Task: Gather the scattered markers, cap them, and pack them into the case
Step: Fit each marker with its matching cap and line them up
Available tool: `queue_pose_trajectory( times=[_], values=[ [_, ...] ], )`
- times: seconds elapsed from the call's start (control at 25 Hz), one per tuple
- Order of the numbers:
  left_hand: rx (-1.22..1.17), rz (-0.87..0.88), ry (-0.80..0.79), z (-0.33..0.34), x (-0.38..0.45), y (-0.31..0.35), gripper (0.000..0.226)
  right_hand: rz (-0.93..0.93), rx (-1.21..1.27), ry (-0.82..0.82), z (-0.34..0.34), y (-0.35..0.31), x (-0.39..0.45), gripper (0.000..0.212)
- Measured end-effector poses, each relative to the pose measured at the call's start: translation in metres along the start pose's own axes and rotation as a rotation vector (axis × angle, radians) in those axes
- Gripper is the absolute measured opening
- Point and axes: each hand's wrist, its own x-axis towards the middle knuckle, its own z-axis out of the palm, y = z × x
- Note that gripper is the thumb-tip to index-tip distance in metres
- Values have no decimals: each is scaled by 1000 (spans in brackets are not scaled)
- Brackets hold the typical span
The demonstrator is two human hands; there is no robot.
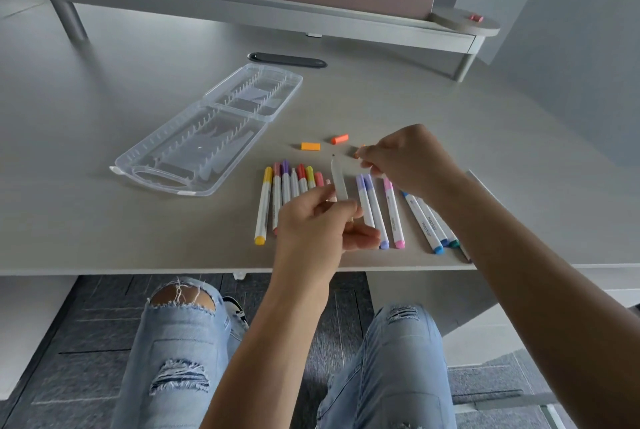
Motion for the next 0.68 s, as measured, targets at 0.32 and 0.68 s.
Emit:
queue_pose_trajectory(
  times=[0.32,0.68],
  values=[
    [-61,23,-32,-14,-2,-3,12,-59,-348,63,25,20,59,40],
    [-22,46,-20,-21,-3,-1,29,-231,236,-45,17,11,30,28]
  ],
)
